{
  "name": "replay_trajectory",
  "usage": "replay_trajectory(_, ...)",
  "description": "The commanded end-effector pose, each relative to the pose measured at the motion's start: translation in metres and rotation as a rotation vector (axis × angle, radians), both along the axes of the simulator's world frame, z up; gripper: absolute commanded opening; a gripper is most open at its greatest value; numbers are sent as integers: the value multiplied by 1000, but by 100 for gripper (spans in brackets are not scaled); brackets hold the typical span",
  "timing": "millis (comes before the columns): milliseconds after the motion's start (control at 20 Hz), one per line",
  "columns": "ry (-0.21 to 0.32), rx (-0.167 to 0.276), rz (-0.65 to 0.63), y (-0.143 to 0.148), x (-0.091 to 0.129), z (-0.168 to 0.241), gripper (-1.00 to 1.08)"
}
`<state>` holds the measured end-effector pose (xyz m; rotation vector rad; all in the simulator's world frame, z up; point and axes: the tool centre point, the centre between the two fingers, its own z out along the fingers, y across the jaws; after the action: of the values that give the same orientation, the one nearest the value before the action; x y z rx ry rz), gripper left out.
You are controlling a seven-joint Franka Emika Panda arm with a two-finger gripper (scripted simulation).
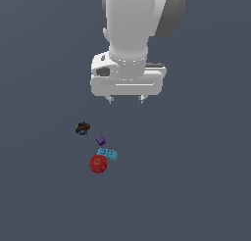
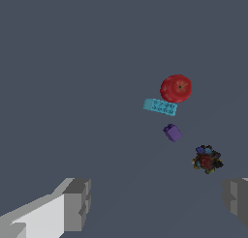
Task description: Pick up a designated object from a clutter of objects.
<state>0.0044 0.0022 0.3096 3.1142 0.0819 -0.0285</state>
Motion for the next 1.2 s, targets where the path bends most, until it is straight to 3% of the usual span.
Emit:
replay_trajectory(0, 1, 2, 21, -4, 2, -8, 100)
replay_trajectory(1150, -4, 29, 402, -80, 15, -154, 100)
